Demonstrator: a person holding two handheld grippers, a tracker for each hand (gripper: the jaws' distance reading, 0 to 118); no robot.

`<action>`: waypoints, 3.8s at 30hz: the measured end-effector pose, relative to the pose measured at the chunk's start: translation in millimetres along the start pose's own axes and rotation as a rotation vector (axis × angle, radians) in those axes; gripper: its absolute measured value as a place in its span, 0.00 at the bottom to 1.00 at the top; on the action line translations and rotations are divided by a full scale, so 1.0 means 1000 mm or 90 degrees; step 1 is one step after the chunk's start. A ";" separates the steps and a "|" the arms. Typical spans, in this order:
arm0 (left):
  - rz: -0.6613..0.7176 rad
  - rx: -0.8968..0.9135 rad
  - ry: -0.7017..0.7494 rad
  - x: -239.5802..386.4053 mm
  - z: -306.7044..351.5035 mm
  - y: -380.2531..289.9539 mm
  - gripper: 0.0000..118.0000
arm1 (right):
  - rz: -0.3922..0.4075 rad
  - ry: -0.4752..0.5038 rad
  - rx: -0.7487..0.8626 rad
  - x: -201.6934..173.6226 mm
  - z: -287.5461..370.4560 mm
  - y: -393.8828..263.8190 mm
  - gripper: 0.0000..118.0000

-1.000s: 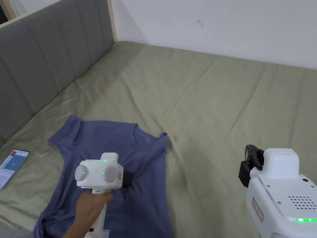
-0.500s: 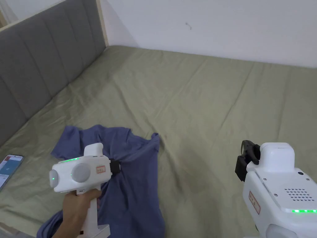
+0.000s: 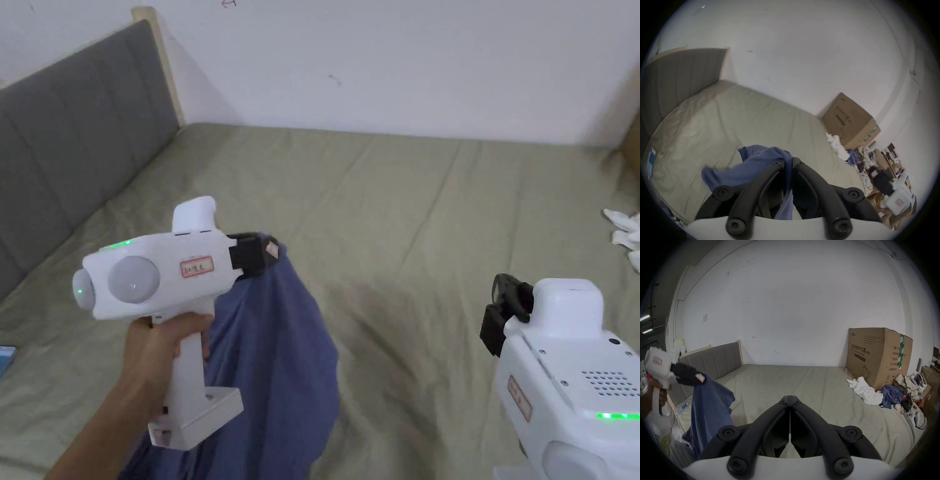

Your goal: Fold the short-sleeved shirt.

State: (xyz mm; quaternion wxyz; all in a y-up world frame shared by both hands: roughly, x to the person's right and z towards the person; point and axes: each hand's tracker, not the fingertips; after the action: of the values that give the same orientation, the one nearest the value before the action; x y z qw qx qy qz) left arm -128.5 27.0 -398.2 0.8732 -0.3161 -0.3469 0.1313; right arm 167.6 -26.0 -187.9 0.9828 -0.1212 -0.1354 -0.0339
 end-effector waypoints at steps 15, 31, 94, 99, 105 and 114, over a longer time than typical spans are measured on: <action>-0.199 -0.062 -0.186 0.182 -0.079 0.009 0.10 | -0.004 -0.125 0.052 0.087 0.055 0.012 0.02; -0.290 -0.354 -0.109 0.173 -0.196 -0.163 0.10 | -0.026 -0.162 0.011 0.113 0.060 -0.013 0.02; -0.136 -0.016 0.213 0.032 -0.052 -0.126 0.04 | -0.001 -0.115 0.052 0.069 0.055 0.017 0.02; -0.112 -0.114 0.231 0.011 -0.066 -0.171 0.04 | 0.001 -0.110 0.033 0.070 0.050 0.007 0.02; -0.085 -0.212 0.263 -0.006 -0.080 -0.204 0.04 | -0.003 -0.106 0.011 0.071 0.045 -0.003 0.02; -0.035 -0.302 0.322 -0.019 -0.097 -0.228 0.92 | -0.007 -0.101 -0.012 0.075 0.040 -0.012 0.02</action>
State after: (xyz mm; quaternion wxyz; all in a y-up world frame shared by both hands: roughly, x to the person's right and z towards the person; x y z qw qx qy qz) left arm -73.2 -201.0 -316.2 0.8367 -0.5236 -0.1488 -0.0592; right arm 228.0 -30.4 -127.7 0.9676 -0.1318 -0.2130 -0.0309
